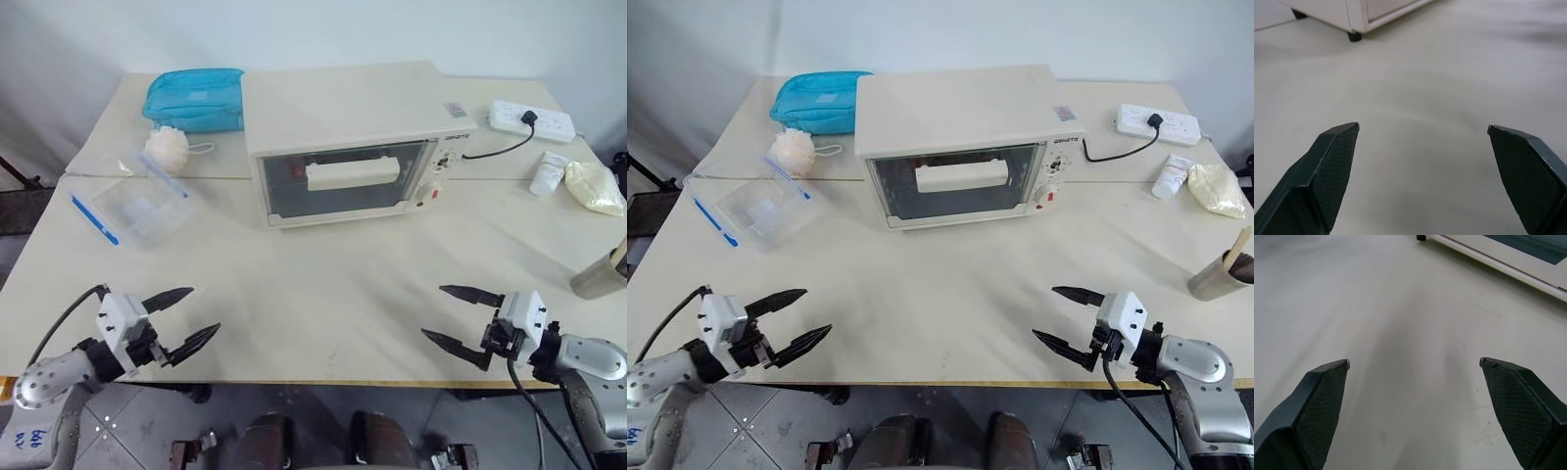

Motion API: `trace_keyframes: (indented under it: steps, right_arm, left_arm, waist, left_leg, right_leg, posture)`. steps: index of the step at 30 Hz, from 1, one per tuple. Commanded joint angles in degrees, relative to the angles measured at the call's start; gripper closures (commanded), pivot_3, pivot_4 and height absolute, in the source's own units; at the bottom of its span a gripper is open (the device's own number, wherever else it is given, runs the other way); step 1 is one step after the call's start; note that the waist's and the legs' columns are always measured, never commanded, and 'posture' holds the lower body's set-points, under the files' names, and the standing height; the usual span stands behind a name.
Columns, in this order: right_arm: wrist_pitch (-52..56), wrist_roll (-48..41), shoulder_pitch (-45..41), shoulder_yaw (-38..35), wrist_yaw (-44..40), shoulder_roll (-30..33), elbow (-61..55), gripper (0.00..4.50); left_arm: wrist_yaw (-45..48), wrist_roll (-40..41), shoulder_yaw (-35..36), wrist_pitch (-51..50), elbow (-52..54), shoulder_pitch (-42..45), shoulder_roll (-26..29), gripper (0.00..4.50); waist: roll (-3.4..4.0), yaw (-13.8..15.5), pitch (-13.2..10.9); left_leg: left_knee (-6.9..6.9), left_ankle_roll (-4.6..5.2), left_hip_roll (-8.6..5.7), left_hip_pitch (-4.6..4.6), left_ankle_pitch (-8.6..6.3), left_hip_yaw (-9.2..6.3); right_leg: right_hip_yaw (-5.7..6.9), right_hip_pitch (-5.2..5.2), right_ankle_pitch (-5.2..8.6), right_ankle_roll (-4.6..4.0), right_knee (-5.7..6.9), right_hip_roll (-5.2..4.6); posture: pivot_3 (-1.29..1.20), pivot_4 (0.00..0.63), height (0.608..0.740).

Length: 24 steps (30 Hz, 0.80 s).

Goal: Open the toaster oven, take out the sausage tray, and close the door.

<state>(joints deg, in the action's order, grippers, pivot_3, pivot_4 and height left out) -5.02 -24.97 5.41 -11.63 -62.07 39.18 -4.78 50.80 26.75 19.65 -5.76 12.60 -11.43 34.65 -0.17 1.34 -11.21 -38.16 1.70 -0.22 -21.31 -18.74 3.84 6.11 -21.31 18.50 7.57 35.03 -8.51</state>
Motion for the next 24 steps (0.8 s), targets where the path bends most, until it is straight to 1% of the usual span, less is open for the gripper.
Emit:
trace_keyframes:
  steps: [1,3,4,6,7,9,12,15,17,20,24]
  right_arm:
    - [2.5,-2.0,0.4,-0.8,2.5,-0.8,-4.7,0.04]
    - [6.0,-4.0,-0.5,-0.6,4.8,-1.6,-7.4,0.04]
    - [8.3,-5.1,-1.5,-0.3,6.0,-1.8,-8.8,0.04]
    - [15.6,-9.1,-6.7,1.0,9.7,-2.7,-12.1,0.04]
    - [19.5,-11.5,-9.5,1.4,11.5,-3.0,-13.1,0.04]
    - [24.3,-13.8,-15.3,1.9,13.7,-3.6,-13.0,0.04]
    - [28.5,-14.6,-24.0,2.5,15.7,-4.7,-9.0,0.04]
    - [30.2,-14.3,-28.2,3.0,15.3,-5.2,-5.9,0.04]
    - [30.5,-13.1,-31.6,4.3,13.6,-5.5,-2.1,0.04]
    - [28.2,-10.7,-35.1,6.1,9.7,-5.5,3.1,0.04]
    - [25.0,-7.9,-40.3,7.1,7.6,-7.3,9.9,0.04]
  left_arm:
    - [-1.5,0.3,-0.1,-0.8,1.7,1.2,0.0,0.00]
    - [-2.1,0.9,0.3,-1.0,1.9,1.8,-0.1,0.00]
    - [-1.5,3.0,0.8,-2.3,2.4,2.0,0.0,0.00]
    - [1.7,12.4,3.6,-7.3,4.4,2.8,1.2,0.00]
    - [1.4,16.2,5.1,-9.8,5.2,3.4,1.4,0.00]
    - [0.6,19.2,6.8,-12.5,6.7,4.5,2.7,0.00]
    - [1.2,21.2,7.7,-14.7,8.0,5.6,4.6,0.00]
    - [0.8,22.4,7.7,-16.4,8.4,6.4,5.2,0.00]
    - [0.4,22.1,7.5,-16.3,8.4,7.0,4.9,0.00]
    - [0.2,21.5,6.8,-16.3,8.7,7.4,4.4,0.00]
    - [-0.1,21.0,5.2,-16.3,9.8,7.0,3.5,0.00]
  waist:
    - [0.00,0.0,0.0]
    - [0.00,-0.1,0.0]
    - [0.00,-0.2,0.0]
    - [-0.02,-0.6,0.0]
    - [-0.02,-0.9,0.0]
    - [-0.02,-1.4,0.0]
    - [0.00,-1.4,0.0]
    - [0.00,-1.3,0.0]
    - [-0.01,-1.4,0.0]
    - [-0.01,-1.5,0.0]
    - [-0.01,-1.5,0.0]
  left_leg:
    - [0.00,0.00,0.00,0.00,0.00,0.00]
    - [0.00,-0.01,0.01,0.00,0.00,0.00]
    - [-0.01,-0.01,0.01,0.01,0.01,0.00]
    - [-0.01,-0.01,0.02,0.01,0.01,0.00]
    - [-0.02,-0.01,0.04,0.02,0.01,0.02]
    - [-0.05,-0.06,0.14,0.01,0.00,-0.05]
    - [-0.03,-0.21,0.21,0.00,-0.03,-0.16]
    - [0.03,-0.18,0.14,-0.05,-0.05,-0.19]
    - [0.02,-0.10,0.07,-0.09,-0.09,-0.18]
    - [-0.07,0.03,-0.02,-0.14,-0.13,-0.05]
    - [-0.14,0.05,0.00,-0.14,-0.11,0.01]
  right_leg:
    - [0.00,-0.01,0.00,0.00,0.01,0.01]
    - [0.01,-0.01,0.00,0.00,0.02,0.02]
    - [0.00,-0.01,0.00,0.00,0.03,0.02]
    - [-0.02,-0.01,0.00,0.00,0.04,0.02]
    - [-0.05,-0.02,0.00,0.00,0.06,0.01]
    - [-0.07,-0.03,-0.02,-0.05,0.05,-0.12]
    - [-0.07,-0.04,-0.02,-0.12,0.04,-0.06]
    - [0.07,-0.09,-0.02,-0.12,0.09,0.09]
    - [0.15,-0.10,-0.02,-0.11,0.09,0.09]
    - [0.19,-0.10,-0.05,-0.06,0.04,0.04]
    - [0.19,-0.10,-0.05,-0.05,0.05,0.05]
  posture:
    - [0.00,0.150,0.740]
    - [0.00,0.150,0.740]
    - [0.00,0.150,0.740]
    - [0.00,0.150,0.740]
    - [0.00,0.150,0.740]
    - [0.00,0.150,0.740]
    - [0.00,0.150,0.740]
    - [0.00,0.150,0.740]
    - [0.00,0.150,0.740]
    - [0.00,0.150,0.740]
    - [0.00,0.150,0.740]
